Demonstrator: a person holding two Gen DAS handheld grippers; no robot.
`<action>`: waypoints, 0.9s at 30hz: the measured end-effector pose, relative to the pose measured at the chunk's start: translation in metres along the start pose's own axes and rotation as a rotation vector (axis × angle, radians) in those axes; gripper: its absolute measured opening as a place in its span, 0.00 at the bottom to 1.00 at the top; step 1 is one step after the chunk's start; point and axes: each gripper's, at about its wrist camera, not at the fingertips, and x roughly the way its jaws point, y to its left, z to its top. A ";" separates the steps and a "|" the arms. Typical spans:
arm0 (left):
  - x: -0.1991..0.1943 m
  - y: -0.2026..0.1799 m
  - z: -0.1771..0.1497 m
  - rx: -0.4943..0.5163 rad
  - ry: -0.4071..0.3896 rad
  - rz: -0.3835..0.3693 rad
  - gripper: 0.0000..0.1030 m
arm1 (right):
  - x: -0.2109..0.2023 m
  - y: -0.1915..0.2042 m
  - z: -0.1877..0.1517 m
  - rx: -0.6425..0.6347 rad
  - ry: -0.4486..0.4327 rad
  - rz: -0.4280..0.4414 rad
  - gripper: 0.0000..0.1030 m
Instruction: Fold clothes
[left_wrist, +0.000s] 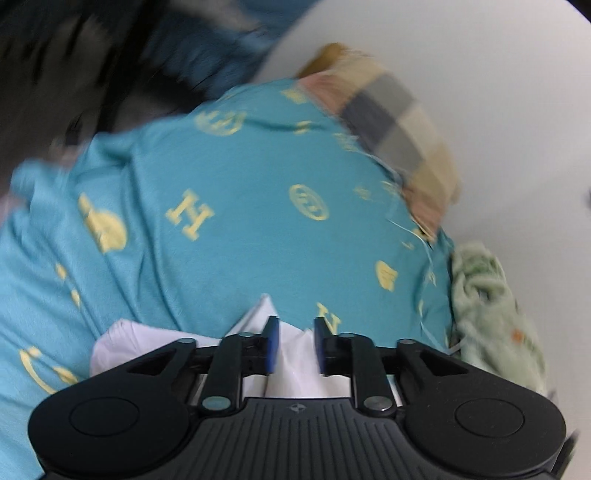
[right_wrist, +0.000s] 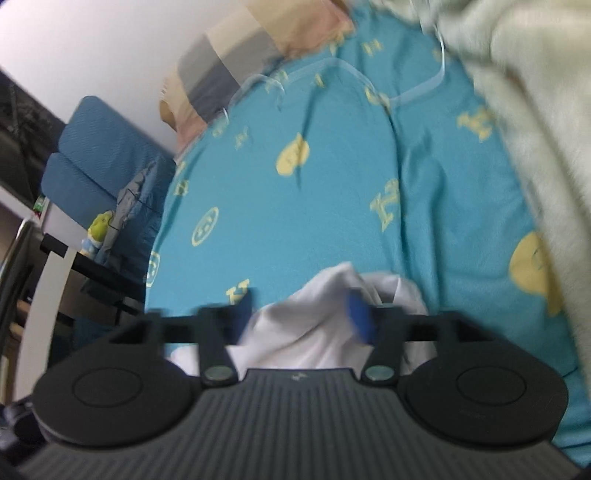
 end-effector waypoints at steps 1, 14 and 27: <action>-0.003 -0.007 -0.005 0.040 -0.001 -0.007 0.35 | -0.008 0.005 -0.002 -0.034 -0.030 -0.006 0.80; 0.007 -0.049 -0.057 0.372 0.027 0.115 0.52 | -0.017 0.083 -0.051 -0.563 -0.030 -0.176 0.81; 0.050 -0.034 -0.065 0.417 0.138 0.192 0.52 | 0.026 0.074 -0.063 -0.549 0.096 -0.202 0.81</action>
